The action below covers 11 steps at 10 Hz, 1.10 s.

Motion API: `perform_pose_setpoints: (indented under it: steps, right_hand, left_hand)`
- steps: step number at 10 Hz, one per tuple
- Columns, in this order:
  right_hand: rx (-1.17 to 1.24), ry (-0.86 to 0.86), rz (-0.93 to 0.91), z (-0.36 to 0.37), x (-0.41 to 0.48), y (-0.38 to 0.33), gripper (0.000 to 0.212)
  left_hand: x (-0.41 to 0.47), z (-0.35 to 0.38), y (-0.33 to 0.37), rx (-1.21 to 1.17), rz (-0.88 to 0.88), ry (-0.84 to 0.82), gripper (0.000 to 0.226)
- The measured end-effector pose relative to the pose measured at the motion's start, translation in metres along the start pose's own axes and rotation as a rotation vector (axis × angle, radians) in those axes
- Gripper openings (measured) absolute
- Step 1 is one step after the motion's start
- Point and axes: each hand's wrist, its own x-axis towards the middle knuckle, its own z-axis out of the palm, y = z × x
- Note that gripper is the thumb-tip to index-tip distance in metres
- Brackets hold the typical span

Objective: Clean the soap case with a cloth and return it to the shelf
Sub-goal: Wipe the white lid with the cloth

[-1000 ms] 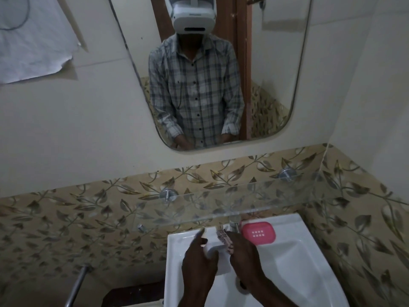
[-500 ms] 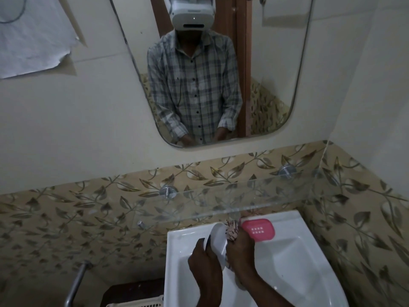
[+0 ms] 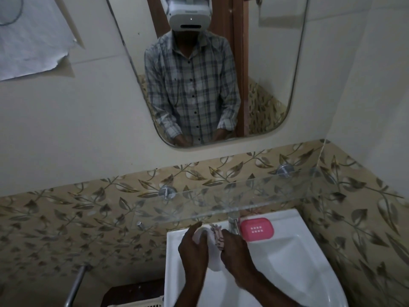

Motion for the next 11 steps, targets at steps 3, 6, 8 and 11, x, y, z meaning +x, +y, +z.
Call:
perform_pose_setpoints:
  steps: [3, 6, 8, 11]
  right_hand:
    - [0.353, 0.286, 0.422, 0.018, -0.008, -0.005, 0.032]
    - [0.500, 0.370, 0.402, 0.019, -0.011, -0.001, 0.039]
    - [0.616, 0.273, 0.188, 0.015, -0.016, 0.016, 0.041]
    - [-0.077, -0.206, -0.402, 0.013, -0.057, 0.026, 0.074]
  left_hand:
    - [-0.017, 0.023, -0.008, -0.254, -0.335, 0.281, 0.022]
    - [-0.022, 0.024, 0.004, -0.610, -0.876, 0.004, 0.041]
    - [-0.018, -0.002, 0.010, -1.180, -1.211, -0.235, 0.048]
    - [-0.015, 0.009, -0.003, -1.117, -1.000, -0.442, 0.045]
